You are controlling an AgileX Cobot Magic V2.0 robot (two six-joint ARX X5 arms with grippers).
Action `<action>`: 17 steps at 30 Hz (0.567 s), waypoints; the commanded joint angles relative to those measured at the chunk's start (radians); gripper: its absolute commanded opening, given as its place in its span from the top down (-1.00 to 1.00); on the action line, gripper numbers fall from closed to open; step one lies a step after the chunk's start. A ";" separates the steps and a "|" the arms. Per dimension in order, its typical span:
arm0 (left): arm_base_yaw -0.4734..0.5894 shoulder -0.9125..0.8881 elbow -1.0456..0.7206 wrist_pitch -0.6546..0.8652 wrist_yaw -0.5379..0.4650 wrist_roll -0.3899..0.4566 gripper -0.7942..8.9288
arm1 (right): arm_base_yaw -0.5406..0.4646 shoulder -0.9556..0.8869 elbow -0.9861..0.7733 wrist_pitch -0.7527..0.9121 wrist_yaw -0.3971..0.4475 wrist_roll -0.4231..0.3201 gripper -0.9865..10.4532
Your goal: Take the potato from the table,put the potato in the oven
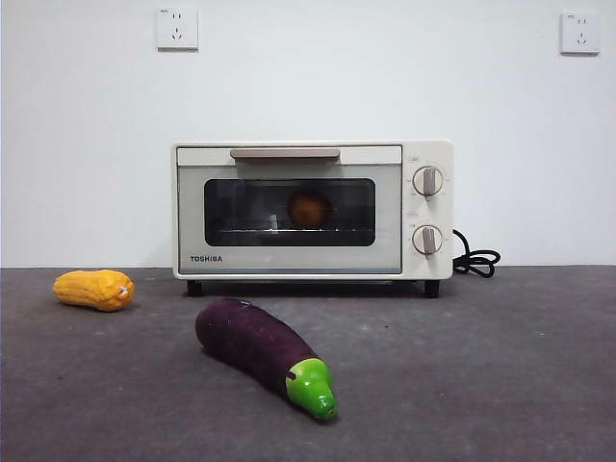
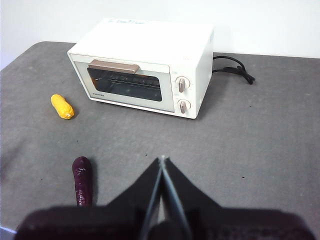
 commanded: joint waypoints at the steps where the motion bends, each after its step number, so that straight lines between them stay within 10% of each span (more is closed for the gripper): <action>1: 0.003 -0.005 -0.010 -0.040 -0.004 0.003 0.84 | 0.002 -0.003 -0.002 -0.023 0.005 -0.007 0.82; 17: -0.033 -0.005 -0.010 -0.122 -0.005 0.062 0.84 | 0.002 -0.003 -0.002 -0.023 0.005 -0.007 0.82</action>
